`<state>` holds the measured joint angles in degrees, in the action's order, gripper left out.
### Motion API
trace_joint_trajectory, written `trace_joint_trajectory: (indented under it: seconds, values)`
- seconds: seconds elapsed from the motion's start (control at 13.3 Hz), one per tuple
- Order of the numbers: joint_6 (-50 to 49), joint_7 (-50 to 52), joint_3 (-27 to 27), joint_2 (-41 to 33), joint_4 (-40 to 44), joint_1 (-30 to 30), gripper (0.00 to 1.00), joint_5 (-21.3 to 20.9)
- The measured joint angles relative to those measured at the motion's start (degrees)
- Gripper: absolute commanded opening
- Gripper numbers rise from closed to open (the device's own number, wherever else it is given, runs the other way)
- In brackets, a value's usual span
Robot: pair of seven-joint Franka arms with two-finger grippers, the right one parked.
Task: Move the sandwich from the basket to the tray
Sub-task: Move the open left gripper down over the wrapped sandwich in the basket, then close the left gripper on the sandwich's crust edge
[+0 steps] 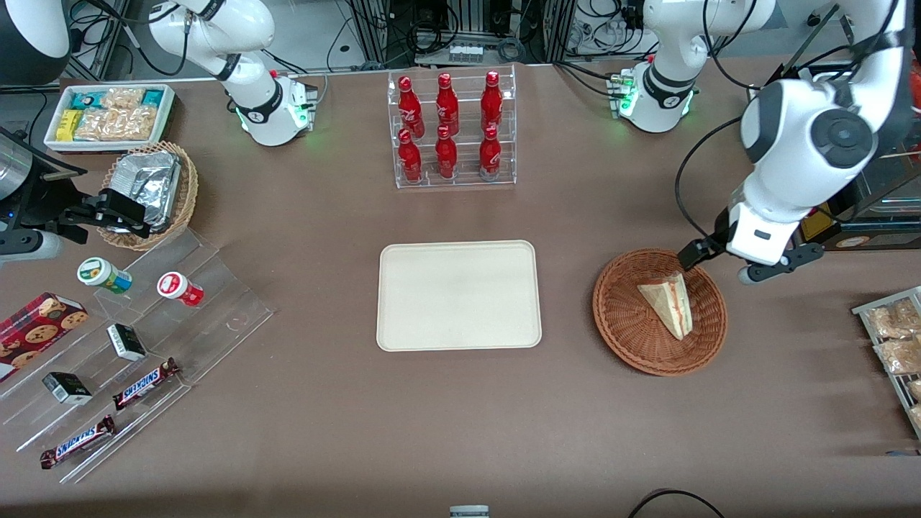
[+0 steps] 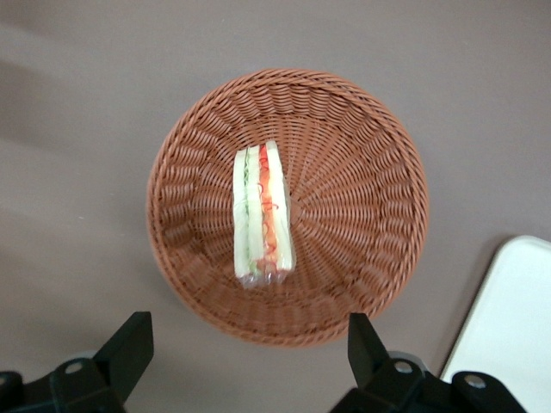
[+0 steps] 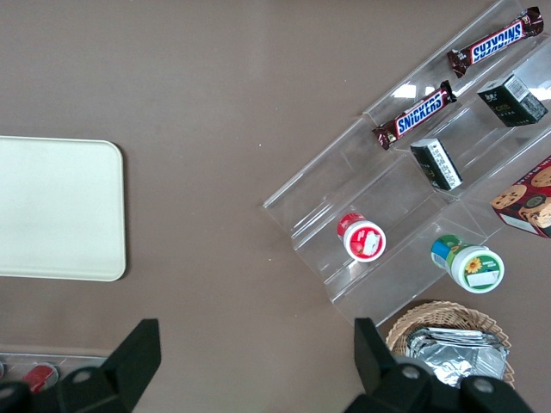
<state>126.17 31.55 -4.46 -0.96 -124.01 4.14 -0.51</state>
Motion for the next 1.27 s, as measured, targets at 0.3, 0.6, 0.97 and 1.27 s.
trace_joint_trajectory:
  seconds: [0.3,0.6,0.97,1.27]
  values:
    - [5.70,5.34,0.00,3.34,-3.07,0.00,1.00,0.00]
    - [9.98,5.88,0.00,8.07,-3.25,-0.02,1.00,0.00]
    - [14.67,5.98,0.00,12.92,-3.57,-0.05,0.96,0.00]
    - [15.92,6.03,0.05,14.47,-4.62,-0.09,0.46,0.00]
